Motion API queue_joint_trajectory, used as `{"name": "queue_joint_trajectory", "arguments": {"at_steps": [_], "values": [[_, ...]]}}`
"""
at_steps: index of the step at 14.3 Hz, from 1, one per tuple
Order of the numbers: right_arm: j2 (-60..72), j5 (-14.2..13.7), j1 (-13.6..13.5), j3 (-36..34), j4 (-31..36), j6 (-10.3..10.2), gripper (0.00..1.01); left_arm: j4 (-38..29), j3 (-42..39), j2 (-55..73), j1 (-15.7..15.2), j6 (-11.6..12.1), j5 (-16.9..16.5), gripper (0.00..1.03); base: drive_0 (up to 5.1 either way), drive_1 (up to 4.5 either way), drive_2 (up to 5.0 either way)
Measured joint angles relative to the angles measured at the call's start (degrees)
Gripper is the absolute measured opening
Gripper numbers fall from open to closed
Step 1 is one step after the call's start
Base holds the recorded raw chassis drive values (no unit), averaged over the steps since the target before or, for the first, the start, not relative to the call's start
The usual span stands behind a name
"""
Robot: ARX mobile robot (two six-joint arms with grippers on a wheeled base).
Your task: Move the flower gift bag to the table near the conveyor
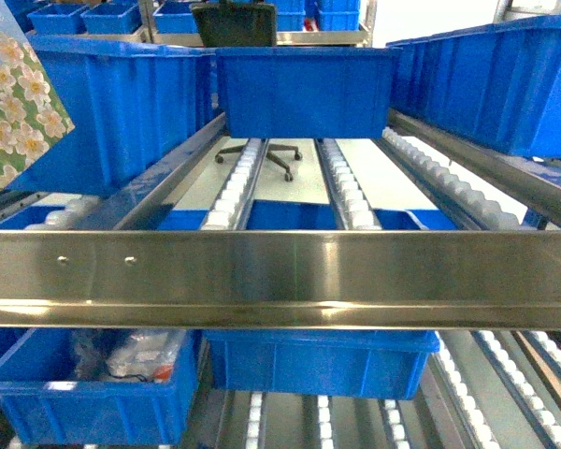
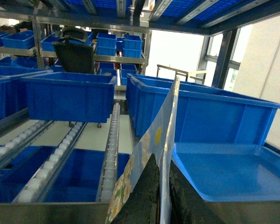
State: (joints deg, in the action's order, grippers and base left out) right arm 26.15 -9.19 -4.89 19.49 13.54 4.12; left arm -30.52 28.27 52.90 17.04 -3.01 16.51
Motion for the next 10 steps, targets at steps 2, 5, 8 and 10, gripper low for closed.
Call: {"name": "queue_joint_trajectory", "arguments": {"at_steps": [2, 5, 8, 10], "values": [[0.00, 0.00, 0.00, 0.00, -0.04, 0.00, 0.03, 0.09, 0.00, 0.07, 0.00, 0.00, 0.00, 0.02, -4.2, -0.28, 4.4], [0.00, 0.00, 0.00, 0.00, 0.00, 0.00, 0.03, 0.07, 0.00, 0.07, 0.00, 0.00, 0.00, 0.02, -4.3, -0.22, 4.4], [-0.04, 0.00, 0.00, 0.00, 0.02, 0.00, 0.03, -0.02, 0.00, 0.02, 0.00, 0.00, 0.00, 0.02, -4.4, -0.26, 4.3], [-0.02, 0.00, 0.00, 0.00, 0.11, 0.00, 0.03, -0.11, 0.00, 0.02, 0.07, 0.00, -0.04, 0.02, -4.2, -0.10, 4.4]]}}
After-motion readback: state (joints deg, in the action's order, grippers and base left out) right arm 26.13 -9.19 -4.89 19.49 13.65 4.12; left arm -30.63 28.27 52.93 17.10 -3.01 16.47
